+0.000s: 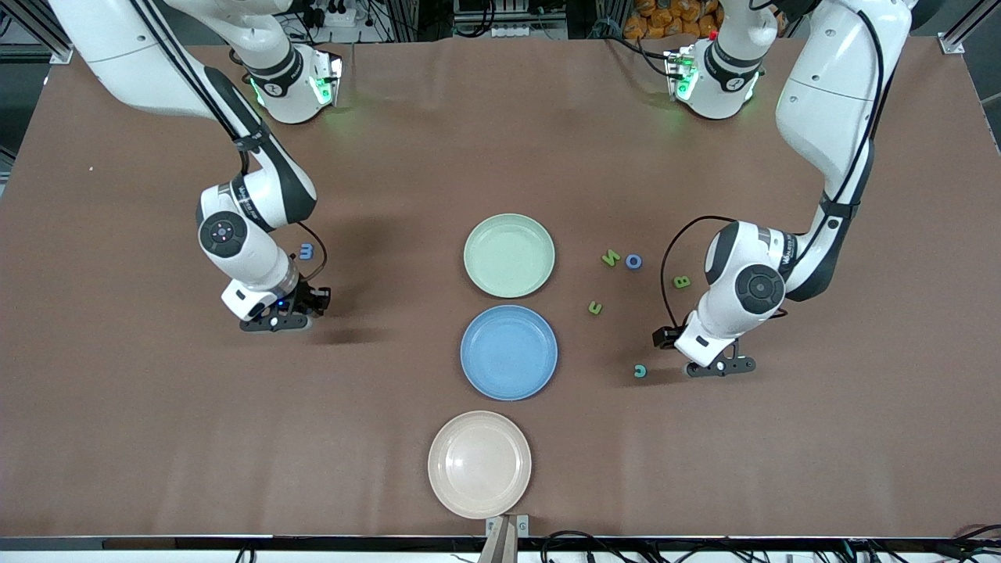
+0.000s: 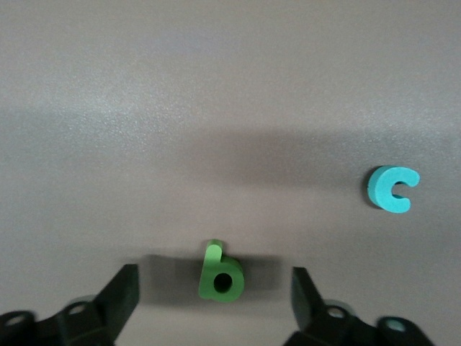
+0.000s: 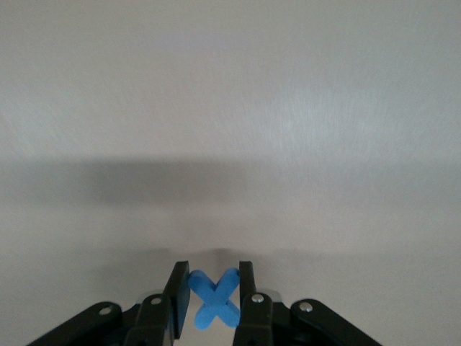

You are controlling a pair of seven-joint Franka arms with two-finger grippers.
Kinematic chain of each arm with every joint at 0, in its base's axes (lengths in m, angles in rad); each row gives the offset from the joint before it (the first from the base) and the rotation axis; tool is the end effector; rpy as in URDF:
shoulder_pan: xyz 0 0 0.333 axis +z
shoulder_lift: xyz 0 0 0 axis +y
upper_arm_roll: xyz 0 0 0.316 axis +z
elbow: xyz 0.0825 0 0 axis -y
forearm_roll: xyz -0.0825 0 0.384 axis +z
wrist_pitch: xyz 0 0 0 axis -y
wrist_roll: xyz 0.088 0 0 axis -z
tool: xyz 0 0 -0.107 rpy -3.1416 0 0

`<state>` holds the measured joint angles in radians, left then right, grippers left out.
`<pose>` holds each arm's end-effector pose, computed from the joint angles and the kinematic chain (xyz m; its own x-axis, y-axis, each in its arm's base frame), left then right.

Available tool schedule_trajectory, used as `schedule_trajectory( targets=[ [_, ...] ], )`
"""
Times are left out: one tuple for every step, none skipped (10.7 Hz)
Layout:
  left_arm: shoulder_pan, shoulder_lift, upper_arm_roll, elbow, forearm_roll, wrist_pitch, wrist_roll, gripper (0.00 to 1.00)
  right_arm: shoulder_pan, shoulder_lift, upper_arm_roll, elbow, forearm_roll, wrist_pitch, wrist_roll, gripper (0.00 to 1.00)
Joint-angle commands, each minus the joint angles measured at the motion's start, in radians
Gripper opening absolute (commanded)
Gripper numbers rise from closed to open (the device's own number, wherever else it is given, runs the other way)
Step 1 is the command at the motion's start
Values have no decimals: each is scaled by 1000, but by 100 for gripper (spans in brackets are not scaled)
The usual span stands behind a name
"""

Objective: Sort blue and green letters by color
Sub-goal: 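Carry the blue x toward the blue plate while the left gripper grasps b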

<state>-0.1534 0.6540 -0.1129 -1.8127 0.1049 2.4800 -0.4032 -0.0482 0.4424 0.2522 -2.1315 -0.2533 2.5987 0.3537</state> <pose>0.6302 -0.1674 0.1819 0.9968 0.0784 0.0167 0.0783 -0.9969 0.0100 0.5648 0.1220 0.2071 0.9978 0.0393 0.0536 0.0385 -0.9991 0.0155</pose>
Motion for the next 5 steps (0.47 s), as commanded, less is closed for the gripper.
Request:
schedule_trajectory(
  targets=[
    [-2, -4, -2, -14, 32, 17, -49, 0, 97, 68, 10, 241, 9, -149, 209, 0],
    [-5, -4, -2, -14, 30, 17, -51, 0, 134, 109, 10, 315, 41, -152, 281, 0],
    [-9, -4, -1, -14, 30, 17, -51, 0, 174, 151, 10, 388, 74, -152, 351, 0],
    [-9, -4, -1, -14, 30, 17, -51, 0, 206, 194, 10, 465, 115, -154, 410, 0],
    [-8, -4, -1, -14, 30, 17, -51, 0, 247, 232, 10, 537, 161, -152, 462, 0]
  ],
)
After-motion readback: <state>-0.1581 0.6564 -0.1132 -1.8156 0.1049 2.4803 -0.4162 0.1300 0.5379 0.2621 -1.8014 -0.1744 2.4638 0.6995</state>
